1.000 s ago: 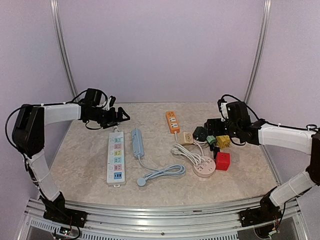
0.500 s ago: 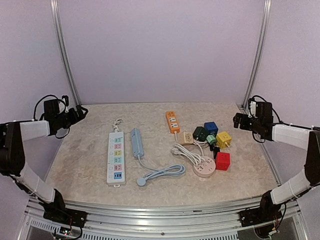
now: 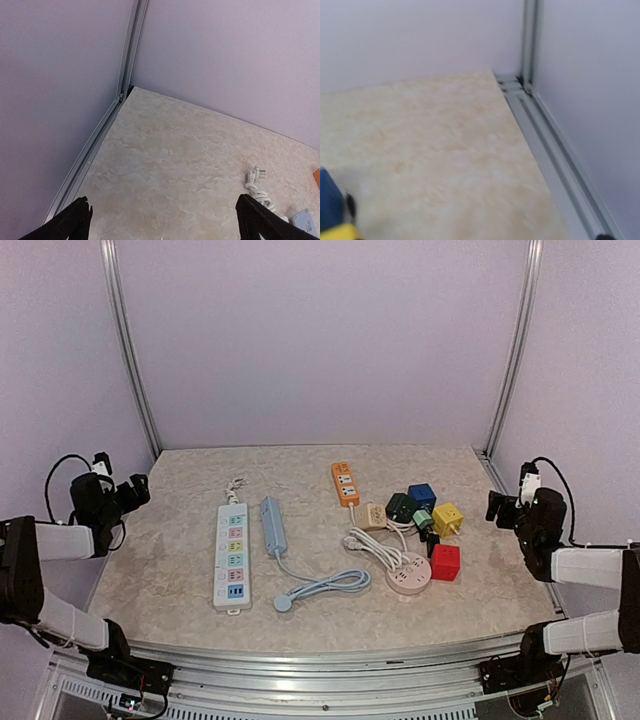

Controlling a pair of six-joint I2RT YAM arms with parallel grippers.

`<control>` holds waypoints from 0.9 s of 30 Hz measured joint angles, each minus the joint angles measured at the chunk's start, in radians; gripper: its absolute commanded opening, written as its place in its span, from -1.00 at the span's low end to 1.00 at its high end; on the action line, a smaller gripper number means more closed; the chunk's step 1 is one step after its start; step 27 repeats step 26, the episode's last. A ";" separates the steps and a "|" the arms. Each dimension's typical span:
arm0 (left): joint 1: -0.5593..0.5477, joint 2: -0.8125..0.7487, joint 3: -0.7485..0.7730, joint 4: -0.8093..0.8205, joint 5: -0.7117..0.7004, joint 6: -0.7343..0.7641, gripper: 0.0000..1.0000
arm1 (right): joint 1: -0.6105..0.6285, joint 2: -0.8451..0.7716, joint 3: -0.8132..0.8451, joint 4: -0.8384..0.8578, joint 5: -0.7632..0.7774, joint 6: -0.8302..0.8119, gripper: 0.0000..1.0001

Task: Pull the plug off the socket
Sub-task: Reset both arms

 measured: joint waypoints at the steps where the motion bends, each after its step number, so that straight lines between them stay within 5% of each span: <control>1: -0.002 0.006 -0.016 0.021 -0.007 0.009 0.98 | 0.000 0.000 -0.026 0.026 0.006 -0.006 0.99; 10: -0.031 0.014 -0.071 0.147 -0.070 0.073 0.97 | 0.000 0.000 -0.129 0.229 0.043 -0.054 0.99; 27: -0.057 -0.002 -0.124 0.191 -0.112 0.147 0.97 | 0.000 -0.001 -0.129 0.260 0.045 -0.057 0.99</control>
